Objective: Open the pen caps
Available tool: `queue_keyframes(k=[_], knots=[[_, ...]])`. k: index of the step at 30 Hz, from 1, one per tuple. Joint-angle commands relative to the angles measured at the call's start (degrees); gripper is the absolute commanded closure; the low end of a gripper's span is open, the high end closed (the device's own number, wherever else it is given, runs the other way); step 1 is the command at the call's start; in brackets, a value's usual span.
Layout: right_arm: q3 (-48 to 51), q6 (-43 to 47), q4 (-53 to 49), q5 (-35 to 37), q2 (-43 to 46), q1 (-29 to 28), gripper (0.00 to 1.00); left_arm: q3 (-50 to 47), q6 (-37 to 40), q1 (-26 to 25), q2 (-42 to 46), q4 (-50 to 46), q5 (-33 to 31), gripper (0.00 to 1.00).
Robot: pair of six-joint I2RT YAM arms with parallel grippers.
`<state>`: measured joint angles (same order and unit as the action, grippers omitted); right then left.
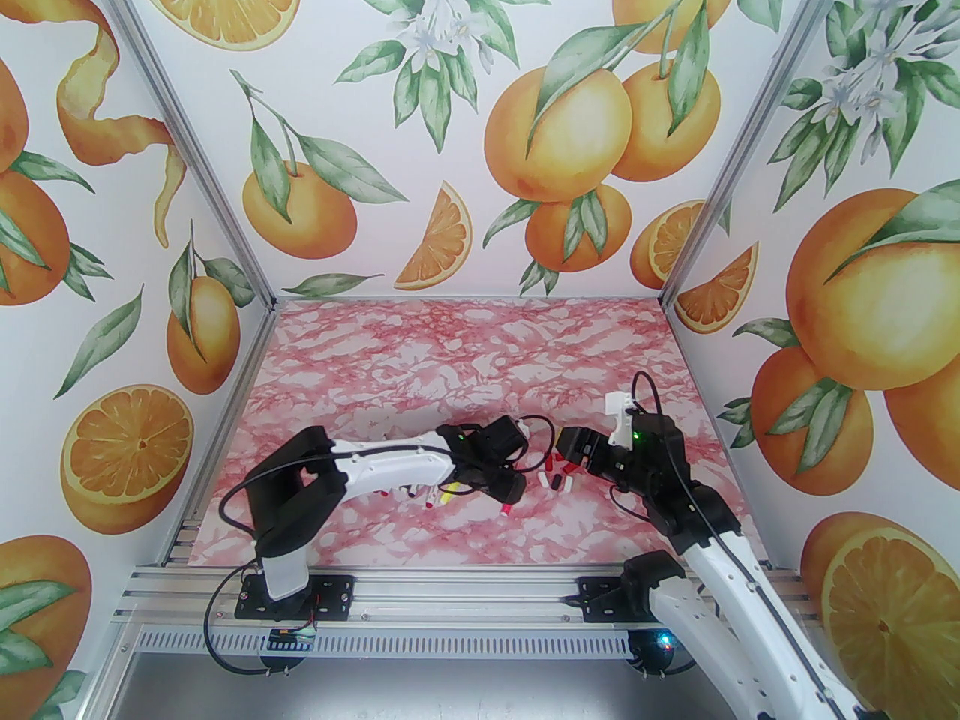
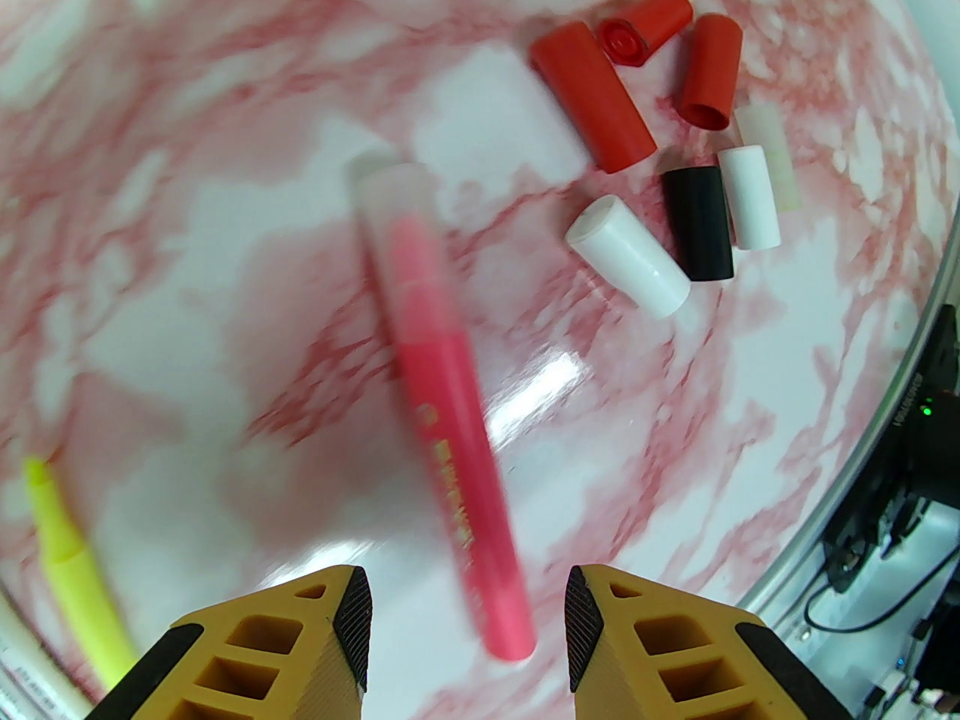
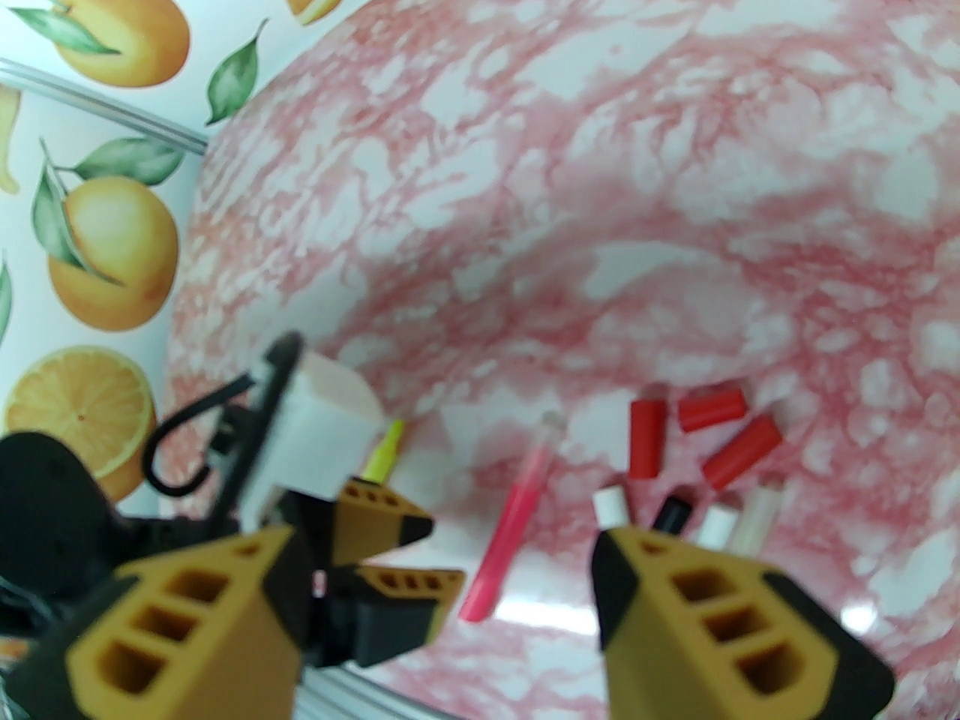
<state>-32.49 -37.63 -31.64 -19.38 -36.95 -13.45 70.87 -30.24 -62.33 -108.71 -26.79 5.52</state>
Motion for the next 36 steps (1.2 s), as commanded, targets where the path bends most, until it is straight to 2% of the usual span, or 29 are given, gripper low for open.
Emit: queue_keyframes(k=[1,13,22,24,27,36], knots=[[0.6,-0.1,-0.7,0.6,1.0,-0.1,0.32,3.2,-0.9,-0.9,-2.5,-1.3,-2.2,0.52],[1.3,-0.2,0.2,0.7,0.4,-0.1,0.32,8.2,1.0,-2.5,-8.5,-8.2,-7.4,0.62],[1.0,-0.5,-1.0,2.6,1.2,-0.1,0.32,10.1,5.1,-3.9,-10.9,-16.0,-17.0,0.7],[0.9,-0.9,-1.5,3.5,1.8,-0.1,0.33,8.3,5.1,-3.7,-9.2,-13.7,-15.6,0.73],[0.3,-1.6,-1.8,4.5,3.0,-0.1,0.34,4.4,4.5,-2.1,-4.6,-7.5,-8.8,0.78],[-2.5,-1.9,-1.7,1.1,3.3,0.0,0.42,-4.9,6.4,3.2,9.3,5.0,4.8,0.8]])
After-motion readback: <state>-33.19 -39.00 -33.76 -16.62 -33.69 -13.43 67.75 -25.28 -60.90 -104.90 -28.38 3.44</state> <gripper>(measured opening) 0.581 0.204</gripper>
